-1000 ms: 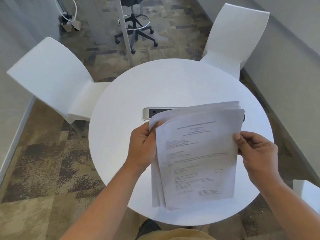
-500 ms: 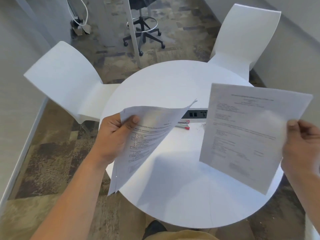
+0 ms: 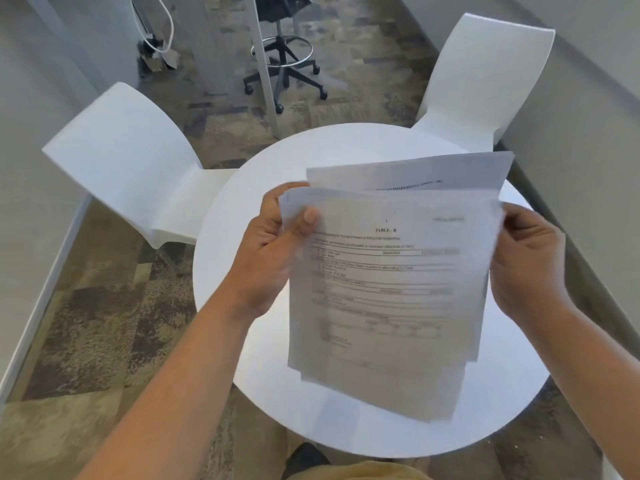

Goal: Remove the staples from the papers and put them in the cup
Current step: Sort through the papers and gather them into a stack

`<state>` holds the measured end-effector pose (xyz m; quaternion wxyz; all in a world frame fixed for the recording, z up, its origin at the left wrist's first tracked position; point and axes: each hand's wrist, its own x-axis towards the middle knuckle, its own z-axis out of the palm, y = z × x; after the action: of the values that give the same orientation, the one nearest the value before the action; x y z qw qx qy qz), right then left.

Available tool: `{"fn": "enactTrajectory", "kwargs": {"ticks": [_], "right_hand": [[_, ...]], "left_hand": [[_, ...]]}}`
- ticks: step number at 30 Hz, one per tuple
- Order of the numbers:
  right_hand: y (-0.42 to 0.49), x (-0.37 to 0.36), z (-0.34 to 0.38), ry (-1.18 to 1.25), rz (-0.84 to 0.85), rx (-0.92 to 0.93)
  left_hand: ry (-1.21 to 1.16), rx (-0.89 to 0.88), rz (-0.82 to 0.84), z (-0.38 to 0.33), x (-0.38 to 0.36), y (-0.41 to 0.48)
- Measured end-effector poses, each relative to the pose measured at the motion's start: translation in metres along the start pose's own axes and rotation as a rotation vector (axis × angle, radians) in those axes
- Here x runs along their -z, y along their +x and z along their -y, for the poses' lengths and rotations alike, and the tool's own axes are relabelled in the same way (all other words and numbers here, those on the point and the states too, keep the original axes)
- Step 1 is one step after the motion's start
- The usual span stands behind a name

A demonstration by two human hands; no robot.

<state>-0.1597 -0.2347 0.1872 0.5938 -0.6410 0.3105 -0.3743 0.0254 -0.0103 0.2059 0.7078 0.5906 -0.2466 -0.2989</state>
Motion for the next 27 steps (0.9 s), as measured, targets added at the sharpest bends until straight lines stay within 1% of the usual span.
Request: {"fn": "enactTrajectory", "kwargs": {"ticks": [3,5,9,12,16,18,21,24,27], "right_hand": [[-0.012,-0.003,-0.003,0.041,0.021,-0.057],[-0.017,-0.003,-0.006,0.069,0.019,-0.107],[-0.026,0.000,-0.011,0.156,0.090,-0.207],[-0.033,-0.003,-0.007,0.114,0.155,-0.151],[-0.036,-0.005,0.000,0.185,0.075,-0.104],[-0.036,-0.005,0.003,0.200,0.034,-0.065],[-0.040,-0.005,0.008,0.186,0.034,0.004],[-0.046,-0.007,0.001,0.098,0.032,-0.001],[-0.053,-0.008,-0.018,0.012,0.101,-0.065]], "left_hand": [[-0.072,0.037,-0.080,0.005,-0.006,0.000],[-0.094,0.086,-0.085,0.006,-0.011,-0.002],[-0.026,0.084,-0.159,0.011,-0.021,-0.004],[0.001,0.075,-0.184,0.014,-0.029,-0.005],[-0.089,-0.047,-0.082,0.011,-0.034,-0.003],[-0.070,-0.125,-0.048,0.010,-0.033,-0.002],[-0.058,-0.208,-0.032,0.011,-0.035,-0.002],[-0.014,-0.205,-0.031,0.023,-0.038,-0.005],[0.071,-0.111,-0.023,0.046,-0.038,-0.008]]}}
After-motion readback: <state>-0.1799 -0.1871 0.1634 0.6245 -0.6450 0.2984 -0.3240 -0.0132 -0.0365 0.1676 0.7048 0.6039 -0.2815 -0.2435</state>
